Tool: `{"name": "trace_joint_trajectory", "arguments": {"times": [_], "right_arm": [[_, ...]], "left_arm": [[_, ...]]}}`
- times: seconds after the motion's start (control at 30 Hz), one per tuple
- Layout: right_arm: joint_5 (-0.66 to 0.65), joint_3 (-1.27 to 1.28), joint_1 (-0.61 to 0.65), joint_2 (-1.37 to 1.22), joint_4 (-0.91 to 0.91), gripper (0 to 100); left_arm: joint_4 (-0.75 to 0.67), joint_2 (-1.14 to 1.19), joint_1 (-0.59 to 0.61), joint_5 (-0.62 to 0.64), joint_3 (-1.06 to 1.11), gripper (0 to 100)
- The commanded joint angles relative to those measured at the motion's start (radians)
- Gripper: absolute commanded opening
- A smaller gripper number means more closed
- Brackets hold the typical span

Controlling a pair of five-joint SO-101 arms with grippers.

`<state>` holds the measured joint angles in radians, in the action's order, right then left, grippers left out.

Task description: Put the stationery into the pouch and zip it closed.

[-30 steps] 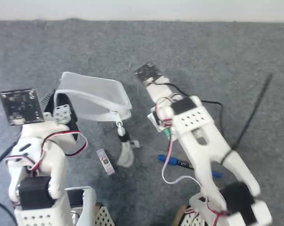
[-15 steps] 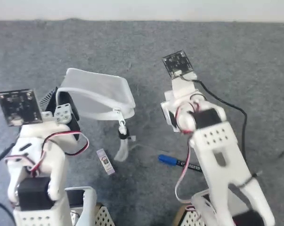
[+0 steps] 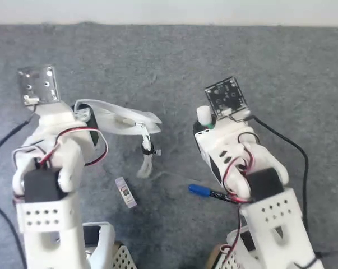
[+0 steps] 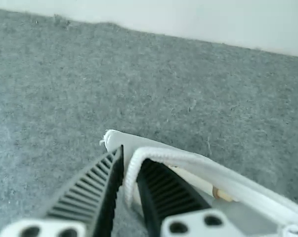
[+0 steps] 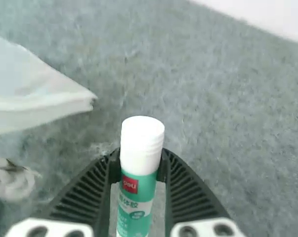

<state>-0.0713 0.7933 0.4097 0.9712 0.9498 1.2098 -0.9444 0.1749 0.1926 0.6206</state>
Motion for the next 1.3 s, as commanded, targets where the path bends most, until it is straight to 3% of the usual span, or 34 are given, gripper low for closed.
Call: {"name": "trace_joint_trajectory", "arguments": {"times": [0.0, 0.17, 0.3, 0.6, 0.93, 1.27], "right_arm": [[0.072, -0.02, 0.01, 0.097, -0.015, 0.6], [0.078, -0.048, 0.015, 0.199, -0.015, 0.6], [0.078, -0.074, 0.101, 0.254, -0.025, 0.6], [0.072, -0.078, 0.154, 0.335, -0.239, 0.6], [0.069, -0.077, 0.39, 0.332, -0.426, 0.6], [0.075, -0.072, 0.415, 0.208, -0.572, 0.6]], "left_arm": [[-0.014, 0.035, -0.003, 0.035, -0.062, 1], [-0.048, 0.048, 0.0, 0.037, -0.051, 1], [-0.071, 0.046, 0.0, 0.038, -0.025, 1], [-0.08, 0.041, 0.034, 0.04, -0.002, 1], [-0.077, 0.04, 0.034, 0.058, -0.002, 1], [-0.077, 0.04, 0.034, 0.058, -0.002, 1]]}}
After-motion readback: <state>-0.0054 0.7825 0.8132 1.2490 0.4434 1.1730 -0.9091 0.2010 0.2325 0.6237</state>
